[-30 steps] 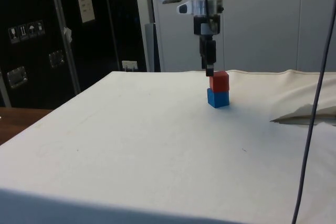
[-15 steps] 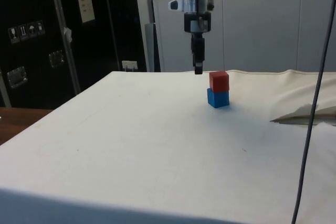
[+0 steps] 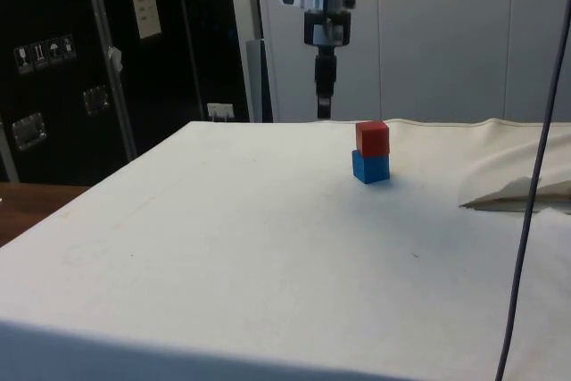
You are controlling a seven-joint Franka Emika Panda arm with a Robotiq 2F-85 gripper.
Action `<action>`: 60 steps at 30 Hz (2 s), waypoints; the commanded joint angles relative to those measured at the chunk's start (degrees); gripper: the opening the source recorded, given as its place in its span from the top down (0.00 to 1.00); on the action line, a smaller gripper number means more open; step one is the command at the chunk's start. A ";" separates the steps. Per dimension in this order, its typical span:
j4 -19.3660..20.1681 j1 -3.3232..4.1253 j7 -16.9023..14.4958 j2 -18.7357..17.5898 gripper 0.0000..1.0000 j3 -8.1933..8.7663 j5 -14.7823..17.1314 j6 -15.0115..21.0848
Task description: Stack the two cubes.
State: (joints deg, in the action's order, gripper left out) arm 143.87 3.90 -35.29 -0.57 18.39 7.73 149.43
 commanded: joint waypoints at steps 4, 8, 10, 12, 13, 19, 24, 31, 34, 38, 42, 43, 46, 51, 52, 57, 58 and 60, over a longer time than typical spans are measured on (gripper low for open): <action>-0.52 0.06 2.06 0.00 0.00 -0.46 -0.17 0.00; -0.80 0.06 3.32 -0.06 0.00 -0.86 -0.17 0.06; -1.09 0.11 4.53 -0.11 0.00 -1.32 -0.17 0.11; -1.20 0.11 5.33 -0.17 0.00 -1.60 -0.17 0.11; -1.03 0.00 4.53 0.06 0.00 -1.55 0.00 0.00; -1.72 0.11 7.33 -0.34 0.00 -2.41 -0.11 0.11; -1.78 0.00 7.73 -0.06 0.00 -2.92 0.00 0.06; -2.75 0.17 11.06 0.06 0.00 -4.47 -0.57 -0.11; -3.09 0.06 11.40 0.06 0.00 -5.21 0.00 0.06; -3.67 0.17 13.69 -0.06 0.00 -5.90 -0.69 -0.11; -4.13 0.17 15.24 -0.23 0.00 -6.59 -0.80 -0.11; -4.30 0.23 15.99 -0.29 0.00 -6.93 -0.74 -0.06; -4.53 0.23 16.67 -0.34 0.00 -7.28 -0.69 -0.06; -4.98 0.29 18.79 -0.34 0.00 -8.42 -0.57 0.00; -5.04 0.23 19.14 -0.40 0.00 -8.59 -0.63 0.06; -5.39 0.29 20.51 -0.57 0.00 -9.28 -0.57 0.06; -5.50 0.29 20.91 -0.63 0.00 -9.45 -0.57 0.11; -5.79 0.29 22.06 -0.74 0.00 -9.97 -0.57 0.11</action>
State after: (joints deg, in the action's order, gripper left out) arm 138.31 4.07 -14.09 -1.03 8.37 7.73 149.48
